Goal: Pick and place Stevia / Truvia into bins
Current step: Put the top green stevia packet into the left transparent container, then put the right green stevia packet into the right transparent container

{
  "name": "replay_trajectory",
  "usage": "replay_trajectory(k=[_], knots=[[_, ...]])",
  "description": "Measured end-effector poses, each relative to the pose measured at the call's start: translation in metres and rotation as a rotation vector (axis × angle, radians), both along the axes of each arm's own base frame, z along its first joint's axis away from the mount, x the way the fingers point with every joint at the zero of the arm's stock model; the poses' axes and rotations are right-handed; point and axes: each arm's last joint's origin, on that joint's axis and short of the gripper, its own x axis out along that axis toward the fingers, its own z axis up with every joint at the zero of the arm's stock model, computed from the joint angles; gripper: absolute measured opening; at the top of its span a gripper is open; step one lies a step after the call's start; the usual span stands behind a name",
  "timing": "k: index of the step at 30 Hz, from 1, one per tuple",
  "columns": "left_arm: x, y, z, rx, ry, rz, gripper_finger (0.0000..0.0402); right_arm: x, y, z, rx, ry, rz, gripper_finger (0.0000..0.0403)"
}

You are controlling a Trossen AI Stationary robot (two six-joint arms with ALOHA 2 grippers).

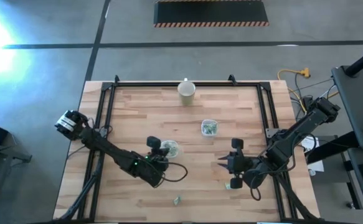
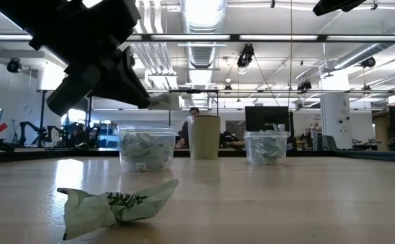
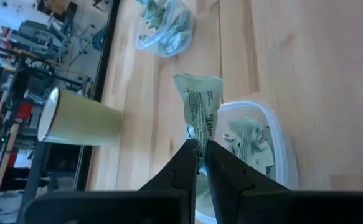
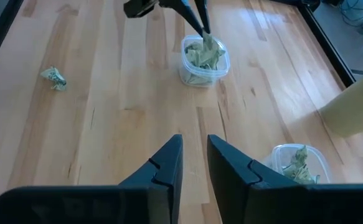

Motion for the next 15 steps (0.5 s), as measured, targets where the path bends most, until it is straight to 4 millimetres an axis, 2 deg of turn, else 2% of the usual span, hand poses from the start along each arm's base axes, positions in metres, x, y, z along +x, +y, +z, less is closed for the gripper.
replay_trajectory(k=[6,15], knots=[[-0.0005,-0.0001,0.0008,-0.036,0.012,-0.016,0.0036,0.0,0.0,0.0,0.0,0.0,0.0,0.0066],[-0.0015,0.0003,-0.0001,-0.035,0.026,-0.017,0.0138,0.0014,0.0012,-0.0027,-0.004,0.005,0.0,0.0068]])
